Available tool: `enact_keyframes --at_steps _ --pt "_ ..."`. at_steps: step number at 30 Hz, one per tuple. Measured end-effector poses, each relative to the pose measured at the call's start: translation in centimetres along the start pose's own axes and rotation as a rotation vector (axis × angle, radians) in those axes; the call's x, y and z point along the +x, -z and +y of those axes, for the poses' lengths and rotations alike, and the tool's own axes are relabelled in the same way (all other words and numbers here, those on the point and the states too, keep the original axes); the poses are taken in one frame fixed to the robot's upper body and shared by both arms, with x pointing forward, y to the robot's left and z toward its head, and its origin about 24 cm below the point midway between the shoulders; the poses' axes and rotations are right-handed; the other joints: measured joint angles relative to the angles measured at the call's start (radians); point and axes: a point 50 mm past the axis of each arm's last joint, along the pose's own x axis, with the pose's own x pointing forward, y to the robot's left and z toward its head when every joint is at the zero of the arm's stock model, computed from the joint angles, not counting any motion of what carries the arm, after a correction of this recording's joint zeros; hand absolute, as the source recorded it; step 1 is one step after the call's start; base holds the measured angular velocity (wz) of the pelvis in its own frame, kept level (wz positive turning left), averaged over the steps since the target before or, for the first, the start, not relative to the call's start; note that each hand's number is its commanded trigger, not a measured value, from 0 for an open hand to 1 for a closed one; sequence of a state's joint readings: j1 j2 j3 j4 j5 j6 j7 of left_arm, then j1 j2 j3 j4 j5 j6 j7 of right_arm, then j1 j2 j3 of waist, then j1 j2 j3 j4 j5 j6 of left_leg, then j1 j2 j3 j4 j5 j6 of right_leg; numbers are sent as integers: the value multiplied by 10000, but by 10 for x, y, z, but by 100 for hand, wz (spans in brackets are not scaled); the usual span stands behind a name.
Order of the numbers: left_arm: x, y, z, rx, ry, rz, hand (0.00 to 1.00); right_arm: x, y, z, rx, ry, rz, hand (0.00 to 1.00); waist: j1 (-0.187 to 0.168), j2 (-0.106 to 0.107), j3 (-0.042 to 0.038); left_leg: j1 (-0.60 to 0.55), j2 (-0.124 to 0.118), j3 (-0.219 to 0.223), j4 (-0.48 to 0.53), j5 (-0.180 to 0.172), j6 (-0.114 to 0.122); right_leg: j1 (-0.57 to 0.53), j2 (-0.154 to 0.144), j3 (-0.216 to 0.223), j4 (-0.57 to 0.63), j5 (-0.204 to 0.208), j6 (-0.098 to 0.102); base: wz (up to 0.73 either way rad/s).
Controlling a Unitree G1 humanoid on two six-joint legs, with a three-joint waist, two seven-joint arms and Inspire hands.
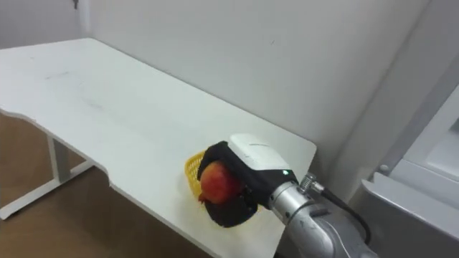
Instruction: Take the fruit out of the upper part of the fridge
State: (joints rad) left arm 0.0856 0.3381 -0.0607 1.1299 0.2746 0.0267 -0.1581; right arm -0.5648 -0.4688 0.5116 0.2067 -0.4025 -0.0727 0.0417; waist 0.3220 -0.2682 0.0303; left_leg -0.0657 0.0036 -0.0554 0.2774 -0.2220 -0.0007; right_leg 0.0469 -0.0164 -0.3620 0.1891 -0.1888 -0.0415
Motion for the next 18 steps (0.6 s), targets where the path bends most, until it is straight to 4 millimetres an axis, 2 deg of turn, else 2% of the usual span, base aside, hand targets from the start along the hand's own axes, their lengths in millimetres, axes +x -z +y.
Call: enact_keyframes --at_steps 1,4,6,11,18 --pt "1 -4 2 2 -47 -95 0 0 4 4 3 -164 196 100 115 -2 64 -35 1 -5 61 -11 -12 -1 8 1 -4 0 0 7" --pt "2 -11 4 15 -64 -223 0 -3 23 13 -107 -557 987 100 217 -142 84 -299 -10 -69 266 -44 2 -115 11 -19 -1 1 -1 11" --pt "2 -9 2 -54 4 -140 0 -2 31 13 -233 -667 1354 100 275 -123 139 -423 -17 -91 426 -99 19 -151 16 -69 -4 2 -2 3" --pt "1 -2 1 -69 45 77 0 3 45 3 -240 -391 1945 100 329 -132 131 -717 -22 -125 685 -176 36 -369 28 -159 11 12 -4 0" --pt "1 -1 1 -44 30 77 0 5 49 -1 -220 -196 2112 100 415 -136 126 -880 -18 -189 760 -174 34 -539 5 -271 166 11 -4 2"
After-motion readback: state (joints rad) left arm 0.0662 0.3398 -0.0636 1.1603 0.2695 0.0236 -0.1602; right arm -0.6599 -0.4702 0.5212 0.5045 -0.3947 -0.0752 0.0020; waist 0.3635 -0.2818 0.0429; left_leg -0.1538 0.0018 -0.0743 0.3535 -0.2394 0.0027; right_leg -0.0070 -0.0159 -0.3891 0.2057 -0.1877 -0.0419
